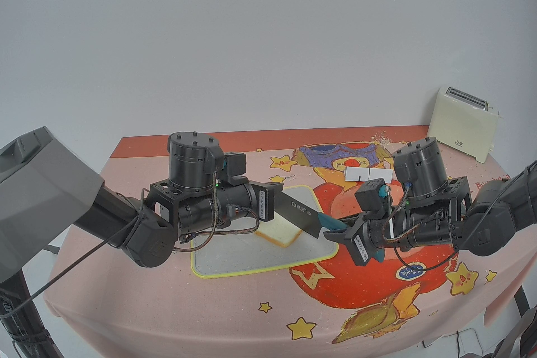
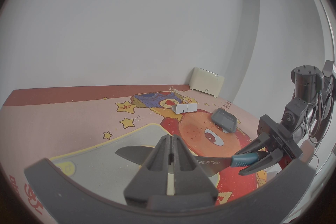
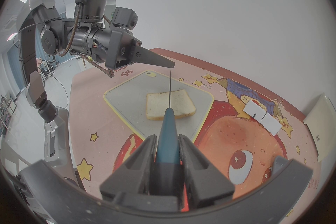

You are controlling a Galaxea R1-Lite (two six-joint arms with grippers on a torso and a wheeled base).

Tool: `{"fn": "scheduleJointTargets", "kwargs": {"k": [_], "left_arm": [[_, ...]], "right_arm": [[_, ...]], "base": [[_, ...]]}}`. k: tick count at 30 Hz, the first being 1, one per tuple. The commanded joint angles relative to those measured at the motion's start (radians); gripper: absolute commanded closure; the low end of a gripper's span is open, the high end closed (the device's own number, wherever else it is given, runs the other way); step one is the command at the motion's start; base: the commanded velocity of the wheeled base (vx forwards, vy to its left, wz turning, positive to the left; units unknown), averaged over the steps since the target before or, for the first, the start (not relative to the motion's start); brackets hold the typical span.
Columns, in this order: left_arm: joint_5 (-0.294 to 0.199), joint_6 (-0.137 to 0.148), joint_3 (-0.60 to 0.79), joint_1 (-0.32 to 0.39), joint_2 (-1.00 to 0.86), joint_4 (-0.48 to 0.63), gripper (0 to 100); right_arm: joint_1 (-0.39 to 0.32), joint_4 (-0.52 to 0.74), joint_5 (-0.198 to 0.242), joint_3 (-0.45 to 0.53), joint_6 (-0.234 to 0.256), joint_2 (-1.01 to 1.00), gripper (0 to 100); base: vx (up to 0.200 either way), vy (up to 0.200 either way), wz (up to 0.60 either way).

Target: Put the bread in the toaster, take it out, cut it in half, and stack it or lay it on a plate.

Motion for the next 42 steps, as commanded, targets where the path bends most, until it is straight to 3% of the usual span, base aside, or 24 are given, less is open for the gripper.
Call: {"fn": "scheduleJointTargets", "kwargs": {"k": [1,15,22,42], "left_arm": [[0.0,-0.001,0.002,-0.001,0.001,0.0,100],[0.003,0.001,0.005,-0.011,0.033,0.0,100],[0.0,-0.001,-0.004,-0.008,0.065,-0.092,100],[0.002,-0.001,0.016,-0.003,0.078,-0.092,100]], "right_arm": [[0.001,-0.001,0.001,0.011,-0.001,0.002,100],[0.011,0.0,0.002,0.013,0.001,0.005,100],[0.017,-0.007,0.002,0.017,0.002,0.005,100],[0.017,-0.007,0.002,0.013,0.004,0.005,100]], "base": [[0.0,0.0,0.0],[0.0,0.0,0.0],[0.0,0.0,0.0],[0.0,0.0,0.0]]}}
